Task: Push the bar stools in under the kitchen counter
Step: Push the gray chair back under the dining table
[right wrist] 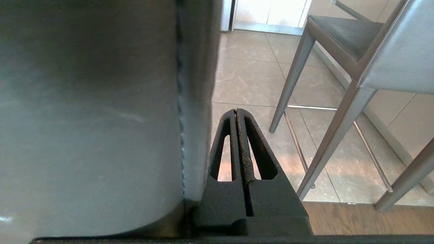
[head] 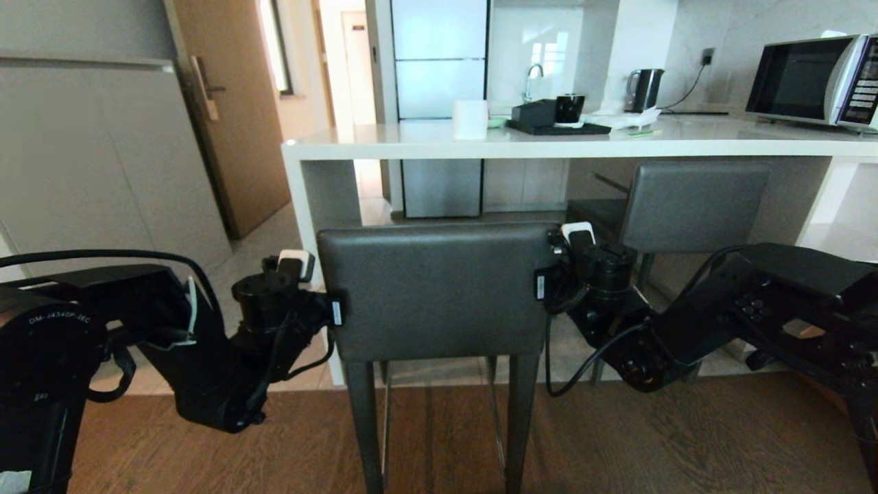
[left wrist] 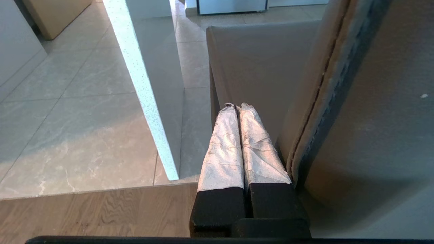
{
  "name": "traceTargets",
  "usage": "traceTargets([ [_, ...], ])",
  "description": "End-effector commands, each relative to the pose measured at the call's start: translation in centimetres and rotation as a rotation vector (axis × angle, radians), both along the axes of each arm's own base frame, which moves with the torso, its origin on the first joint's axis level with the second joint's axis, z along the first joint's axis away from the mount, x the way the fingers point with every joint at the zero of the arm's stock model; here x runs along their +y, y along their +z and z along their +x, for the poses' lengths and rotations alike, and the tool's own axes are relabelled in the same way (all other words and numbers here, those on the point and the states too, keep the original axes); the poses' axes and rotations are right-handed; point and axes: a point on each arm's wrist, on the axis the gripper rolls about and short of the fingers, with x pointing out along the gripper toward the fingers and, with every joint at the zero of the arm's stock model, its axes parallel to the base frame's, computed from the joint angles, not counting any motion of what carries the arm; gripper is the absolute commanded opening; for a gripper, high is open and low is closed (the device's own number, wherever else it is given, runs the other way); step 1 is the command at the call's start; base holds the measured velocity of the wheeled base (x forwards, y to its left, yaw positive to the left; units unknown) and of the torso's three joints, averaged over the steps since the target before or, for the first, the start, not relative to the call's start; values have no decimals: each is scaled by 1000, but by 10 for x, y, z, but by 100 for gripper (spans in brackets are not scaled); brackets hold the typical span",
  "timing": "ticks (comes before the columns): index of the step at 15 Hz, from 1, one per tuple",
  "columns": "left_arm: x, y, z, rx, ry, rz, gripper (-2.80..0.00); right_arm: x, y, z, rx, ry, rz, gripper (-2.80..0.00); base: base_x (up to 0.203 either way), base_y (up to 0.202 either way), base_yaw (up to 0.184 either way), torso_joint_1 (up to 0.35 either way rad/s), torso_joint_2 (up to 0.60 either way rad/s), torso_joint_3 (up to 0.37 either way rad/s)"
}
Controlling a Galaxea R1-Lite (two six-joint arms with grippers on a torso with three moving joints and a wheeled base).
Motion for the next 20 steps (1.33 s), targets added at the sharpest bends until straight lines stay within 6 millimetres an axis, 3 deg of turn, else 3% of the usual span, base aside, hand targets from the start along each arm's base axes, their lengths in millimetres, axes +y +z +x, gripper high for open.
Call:
traceTargets([
  [1, -1, 0, 2, -9, 1, -2, -280, -2, -7, -2, 16, -6, -7, -280, 0, 0, 0, 0, 0, 0],
  [6, -7, 0, 17, -23, -3, -4, -280, -14, -7, 3, 12, -36, -3, -280, 0, 0, 0, 0, 0, 0],
  [12, -10, -4, 33, -8, 0, 0, -280, -9, -11, 19, -8, -36, 0, -280, 0, 0, 0, 0, 0, 0],
  [18, 21, -13, 14, 15, 61, 6, -280, -8, -15, 19, 0, -35, 1, -280, 0, 0, 0, 0, 0, 0],
  [20, 33, -5, 3, 2, 77, -2, -280, -9, -13, 18, -3, -38, 3, -280, 0, 0, 0, 0, 0, 0],
])
